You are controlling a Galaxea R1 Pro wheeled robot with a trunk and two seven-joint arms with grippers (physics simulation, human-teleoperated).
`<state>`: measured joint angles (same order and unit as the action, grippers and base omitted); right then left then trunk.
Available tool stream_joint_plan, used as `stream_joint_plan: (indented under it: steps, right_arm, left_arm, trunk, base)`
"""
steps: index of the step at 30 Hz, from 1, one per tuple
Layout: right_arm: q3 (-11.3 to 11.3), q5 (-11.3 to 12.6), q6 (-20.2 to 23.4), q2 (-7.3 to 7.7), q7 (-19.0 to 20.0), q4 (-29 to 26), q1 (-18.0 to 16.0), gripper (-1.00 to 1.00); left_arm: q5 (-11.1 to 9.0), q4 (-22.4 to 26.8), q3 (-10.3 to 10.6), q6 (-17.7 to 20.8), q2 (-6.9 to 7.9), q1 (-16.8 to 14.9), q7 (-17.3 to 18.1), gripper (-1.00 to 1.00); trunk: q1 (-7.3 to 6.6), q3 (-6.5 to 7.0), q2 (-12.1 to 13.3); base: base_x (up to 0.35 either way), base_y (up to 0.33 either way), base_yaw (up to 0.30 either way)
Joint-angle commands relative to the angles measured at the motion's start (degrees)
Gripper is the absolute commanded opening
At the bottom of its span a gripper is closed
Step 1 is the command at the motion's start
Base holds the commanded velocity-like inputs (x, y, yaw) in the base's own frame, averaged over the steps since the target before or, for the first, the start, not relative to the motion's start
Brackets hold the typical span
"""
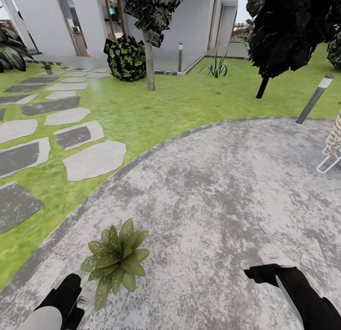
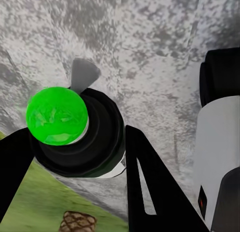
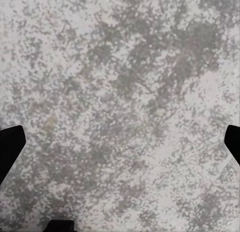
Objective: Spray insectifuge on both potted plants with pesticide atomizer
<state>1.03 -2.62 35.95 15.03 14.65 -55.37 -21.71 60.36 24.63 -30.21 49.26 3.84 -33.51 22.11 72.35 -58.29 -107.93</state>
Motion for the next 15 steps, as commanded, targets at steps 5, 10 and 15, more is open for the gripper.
stream_joint_plan:
  steps: [5, 10, 15]
  right_arm:
    - [0.08, -0.28, 0.26, 0.0, 0.37, -0.09, 0.0, 1.0]
    - [0.03, -0.28, 0.26, 0.0, 0.37, -0.09, 0.0, 1.0]
    - [0.02, -0.35, 0.26, 0.0, 0.37, -0.09, 0.0, 1.0]
  left_arm:
    - [0.64, 0.11, -0.3, 0.05, -0.22, -0.06, 0.48, -1.0]
    - [0.64, 0.15, -0.29, 0.05, -0.48, -0.06, 0.48, -1.0]
    - [0.72, 0.16, -0.32, 0.05, -0.5, -0.06, 0.48, -1.0]
  trunk:
    - [-0.01, -0.04, -0.02]
    - [-0.01, -0.04, -0.02]
    - [-0.01, -0.04, -0.02]
  base:
    - [0.008, -0.018, 0.249]
    - [0.122, -0.16, 0.057]
    - [0.013, -0.016, 0.003]
